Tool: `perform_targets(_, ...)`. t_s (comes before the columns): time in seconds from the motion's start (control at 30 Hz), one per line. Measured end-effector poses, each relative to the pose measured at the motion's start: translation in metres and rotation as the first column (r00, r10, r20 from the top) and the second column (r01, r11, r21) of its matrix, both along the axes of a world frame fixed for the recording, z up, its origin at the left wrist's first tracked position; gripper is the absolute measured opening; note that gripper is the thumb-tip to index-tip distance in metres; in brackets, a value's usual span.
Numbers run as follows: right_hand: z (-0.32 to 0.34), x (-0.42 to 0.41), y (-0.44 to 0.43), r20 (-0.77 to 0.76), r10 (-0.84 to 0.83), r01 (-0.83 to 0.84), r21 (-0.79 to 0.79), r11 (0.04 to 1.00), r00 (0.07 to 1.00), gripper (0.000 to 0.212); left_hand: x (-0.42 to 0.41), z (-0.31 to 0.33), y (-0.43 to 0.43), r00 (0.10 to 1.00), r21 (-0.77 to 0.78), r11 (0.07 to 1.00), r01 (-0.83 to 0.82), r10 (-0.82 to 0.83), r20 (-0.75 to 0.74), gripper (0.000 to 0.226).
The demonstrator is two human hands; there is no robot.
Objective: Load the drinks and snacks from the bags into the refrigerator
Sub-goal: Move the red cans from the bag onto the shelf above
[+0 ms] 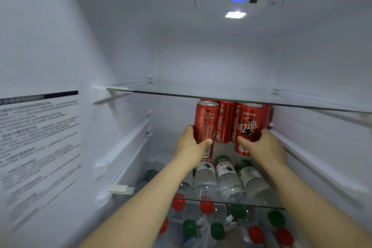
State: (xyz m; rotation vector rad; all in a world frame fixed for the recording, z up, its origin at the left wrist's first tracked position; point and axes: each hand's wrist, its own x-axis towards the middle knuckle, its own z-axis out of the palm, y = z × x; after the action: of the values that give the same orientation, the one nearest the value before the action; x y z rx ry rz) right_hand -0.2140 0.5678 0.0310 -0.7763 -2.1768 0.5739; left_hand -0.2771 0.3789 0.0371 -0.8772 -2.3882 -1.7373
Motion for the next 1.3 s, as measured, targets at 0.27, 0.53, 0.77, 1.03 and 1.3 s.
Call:
perform_targets(0.27,-0.001,0.007,0.02,-0.007,-0.064,0.064,0.032,0.997,0.998,0.049,-0.015,-0.003,0.055,0.998,-0.049,0.997,0.058,-0.059,-0.016,0.052)
perform_targets(0.53,-0.003,0.004,0.021,-0.043,-0.171,0.173,0.07,0.982,0.984,0.043,-0.018,-0.014,0.089,0.995,-0.085,0.996,0.003,-0.011,-0.095,0.054)
perform_targets(0.77,0.003,0.011,0.012,-0.144,-0.224,0.255,0.254,0.933,0.964,0.043,-0.025,-0.02,0.089,0.99,0.017,0.997,-0.074,0.076,-0.122,0.054)
perform_targets(1.03,0.0,0.01,0.016,-0.067,-0.169,0.18,0.2,0.963,0.983,0.006,-0.027,-0.02,0.088,0.992,0.092,0.995,0.031,-0.019,-0.123,0.042)
perform_targets(1.3,-0.002,0.006,0.018,-0.077,-0.187,0.198,0.187,0.962,0.979,0.004,-0.024,-0.019,0.089,0.979,0.023,0.992,0.125,-0.12,-0.163,0.044)
